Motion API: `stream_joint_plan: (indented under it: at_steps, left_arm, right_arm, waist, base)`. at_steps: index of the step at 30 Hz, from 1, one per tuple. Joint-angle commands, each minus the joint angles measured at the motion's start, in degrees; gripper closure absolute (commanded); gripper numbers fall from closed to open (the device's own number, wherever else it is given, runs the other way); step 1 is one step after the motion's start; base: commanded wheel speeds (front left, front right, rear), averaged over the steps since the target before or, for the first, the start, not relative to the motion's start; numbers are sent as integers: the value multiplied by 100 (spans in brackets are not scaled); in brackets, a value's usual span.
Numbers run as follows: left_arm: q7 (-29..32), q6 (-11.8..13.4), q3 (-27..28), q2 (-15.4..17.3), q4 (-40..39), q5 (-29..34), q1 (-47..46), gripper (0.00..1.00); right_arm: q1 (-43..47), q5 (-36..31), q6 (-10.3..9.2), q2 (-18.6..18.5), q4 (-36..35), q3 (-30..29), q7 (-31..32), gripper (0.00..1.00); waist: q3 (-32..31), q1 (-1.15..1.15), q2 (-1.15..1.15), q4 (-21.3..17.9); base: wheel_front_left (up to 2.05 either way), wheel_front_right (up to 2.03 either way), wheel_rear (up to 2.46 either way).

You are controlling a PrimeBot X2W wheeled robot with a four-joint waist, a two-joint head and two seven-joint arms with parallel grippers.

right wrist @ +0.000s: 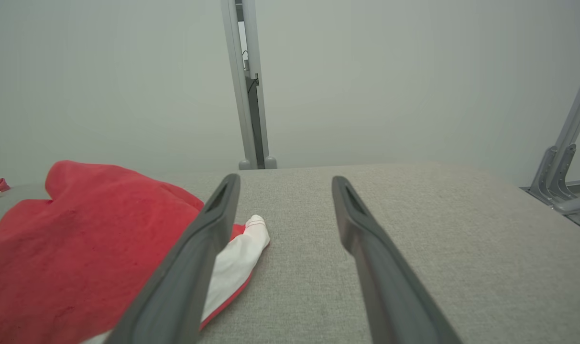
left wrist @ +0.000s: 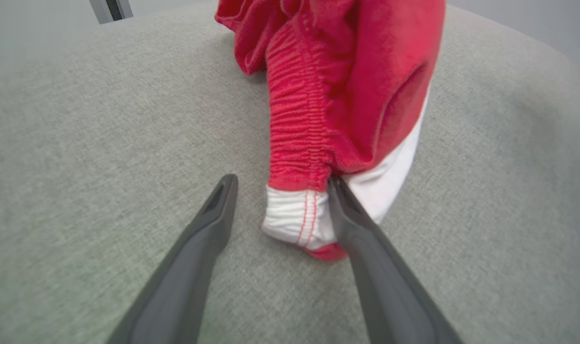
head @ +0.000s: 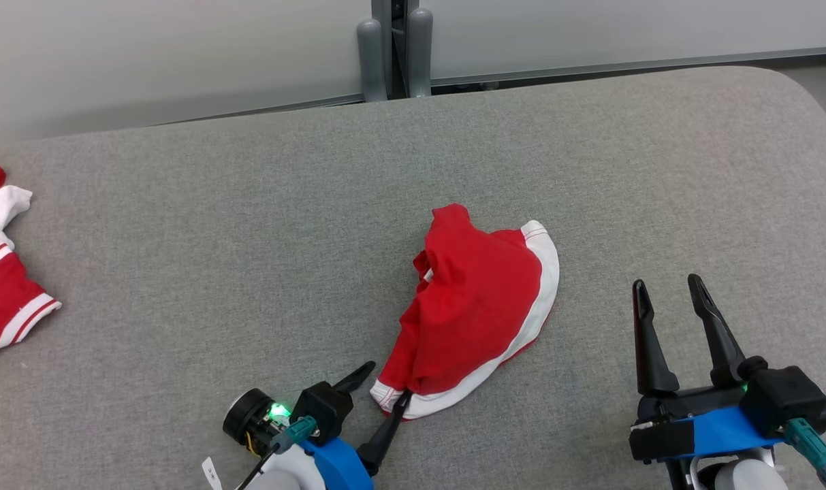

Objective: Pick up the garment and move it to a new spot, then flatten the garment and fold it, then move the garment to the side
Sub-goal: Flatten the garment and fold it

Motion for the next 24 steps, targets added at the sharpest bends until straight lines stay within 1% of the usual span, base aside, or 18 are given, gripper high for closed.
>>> stream_joint_plan:
  at_steps: [1,3,4,5,6,7,10,14,18,24]
  left_arm:
    - [-19,-21,-75,6,101,-49,-109,0]
    - [-18,-21,-153,-21,204,-121,-185,0]
    - [-18,-21,-195,-31,246,-163,-195,17]
    - [-18,-21,-195,-31,246,-163,-195,17]
    - [-18,-19,-218,-28,251,-191,-225,80]
    - [-18,-15,-244,-19,245,-222,-244,100]
    - [-18,-15,-280,-6,171,-328,-259,100]
    - [-19,-14,-93,-18,-56,-448,-139,100]
    - [-19,20,309,70,-408,-494,195,100]
    - [-20,212,903,374,-795,-613,828,100]
  right_arm:
    - [-84,26,0,-14,-8,15,-1,0]
    - [-96,33,1,-14,-8,22,-1,0]
    - [-98,36,0,-14,-14,12,-1,0]
    - [-98,36,0,-14,-14,12,-1,0]
    - [-101,34,1,-13,-22,-1,-1,0]
    - [-99,31,1,-13,-27,-11,-1,0]
    - [-63,37,1,-13,-26,-58,-1,0]
    - [-4,66,1,-13,16,-72,-1,0]
    - [89,59,1,-13,41,-89,-1,0]
    - [205,20,1,-14,92,-134,-1,0]
  waist:
    - [29,-1,0,-28]
    - [44,-1,0,-51]
    - [47,-1,0,-58]
    - [47,-1,0,-58]
    - [52,-1,0,-59]
    - [51,-1,0,-56]
    - [33,-1,0,-2]
    - [-66,-1,0,136]
    - [-210,-1,0,322]
    - [-377,-1,0,634]
  base:
    - [0,0,0]
    - [0,0,0]
    - [0,0,0]
    - [0,0,0]
    - [0,0,0]
    - [0,0,0]
    - [0,0,0]
    - [0,0,0]
    - [0,0,0]
    - [0,0,0]
